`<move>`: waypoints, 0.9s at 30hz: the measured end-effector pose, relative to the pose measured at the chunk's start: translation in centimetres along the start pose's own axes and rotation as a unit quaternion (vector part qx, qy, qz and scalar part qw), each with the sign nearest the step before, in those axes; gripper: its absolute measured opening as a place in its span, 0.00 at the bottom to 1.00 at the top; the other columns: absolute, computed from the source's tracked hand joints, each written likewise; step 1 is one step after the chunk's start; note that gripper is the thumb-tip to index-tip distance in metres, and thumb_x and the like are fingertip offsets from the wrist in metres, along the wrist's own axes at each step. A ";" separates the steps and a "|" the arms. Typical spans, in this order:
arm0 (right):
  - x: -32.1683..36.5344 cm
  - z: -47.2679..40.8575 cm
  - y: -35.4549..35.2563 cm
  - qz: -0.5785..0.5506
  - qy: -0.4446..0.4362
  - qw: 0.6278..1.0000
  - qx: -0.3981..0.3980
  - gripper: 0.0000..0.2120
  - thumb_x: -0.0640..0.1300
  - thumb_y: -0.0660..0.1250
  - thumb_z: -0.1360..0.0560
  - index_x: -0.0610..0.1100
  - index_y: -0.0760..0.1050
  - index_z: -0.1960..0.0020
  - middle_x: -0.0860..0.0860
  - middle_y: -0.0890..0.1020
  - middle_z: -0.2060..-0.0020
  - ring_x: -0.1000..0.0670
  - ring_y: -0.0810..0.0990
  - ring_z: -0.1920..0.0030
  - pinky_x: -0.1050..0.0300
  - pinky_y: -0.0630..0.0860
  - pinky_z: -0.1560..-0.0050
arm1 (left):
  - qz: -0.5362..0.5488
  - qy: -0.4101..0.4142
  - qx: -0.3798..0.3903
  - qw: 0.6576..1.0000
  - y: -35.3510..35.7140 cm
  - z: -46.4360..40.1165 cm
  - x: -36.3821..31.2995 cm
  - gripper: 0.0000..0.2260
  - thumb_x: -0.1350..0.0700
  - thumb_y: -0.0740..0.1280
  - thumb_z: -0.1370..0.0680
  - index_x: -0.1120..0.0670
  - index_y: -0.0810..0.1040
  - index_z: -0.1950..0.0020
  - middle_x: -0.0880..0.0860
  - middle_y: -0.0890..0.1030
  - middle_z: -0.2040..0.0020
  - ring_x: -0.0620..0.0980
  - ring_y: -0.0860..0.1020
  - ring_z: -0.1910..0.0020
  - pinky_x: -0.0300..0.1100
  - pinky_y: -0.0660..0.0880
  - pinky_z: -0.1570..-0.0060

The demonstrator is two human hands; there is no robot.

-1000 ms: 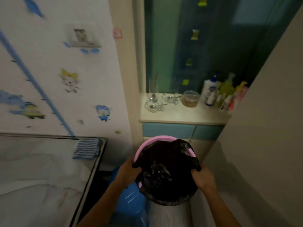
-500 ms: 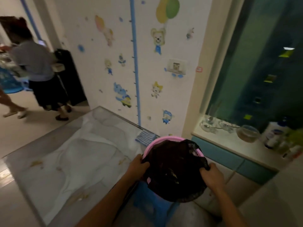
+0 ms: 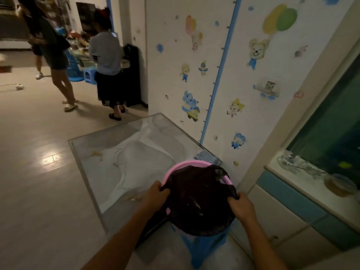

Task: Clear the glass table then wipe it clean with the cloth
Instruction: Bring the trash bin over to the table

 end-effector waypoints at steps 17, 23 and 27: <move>0.0 -4.0 9.4 0.078 -0.103 0.962 0.239 0.08 0.42 0.65 0.26 0.47 0.69 0.63 0.50 0.73 0.68 0.53 0.71 0.68 0.59 0.66 0.65 | 0.022 -0.087 -0.090 0.992 -3.2 5.2 6.3 0.06 0.53 0.66 0.24 0.52 0.74 0.49 0.50 0.80 0.55 0.44 0.78 0.58 0.36 0.71 0.61; -2.1 -5.3 11.2 0.089 -0.109 0.947 0.290 0.11 0.42 0.66 0.26 0.43 0.68 0.64 0.48 0.73 0.71 0.50 0.73 0.69 0.60 0.67 0.68 | 0.035 -0.137 -0.143 0.980 -0.6 7.7 8.6 0.07 0.55 0.65 0.23 0.52 0.68 0.59 0.49 0.74 0.62 0.45 0.73 0.63 0.38 0.67 0.67; -4.4 -5.9 13.1 0.095 -0.098 0.939 0.317 0.10 0.49 0.67 0.27 0.44 0.70 0.57 0.49 0.75 0.64 0.50 0.75 0.64 0.56 0.70 0.64 | 0.061 -0.172 -0.150 0.972 1.1 8.2 11.9 0.08 0.50 0.65 0.26 0.52 0.74 0.52 0.51 0.80 0.56 0.51 0.79 0.56 0.47 0.76 0.54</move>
Point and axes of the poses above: each hand's wrist, its own z-axis away from the middle knuckle, its own y-axis out of the palm, x = y × z, the point moved 6 cm from there along -z, towards the middle knuckle
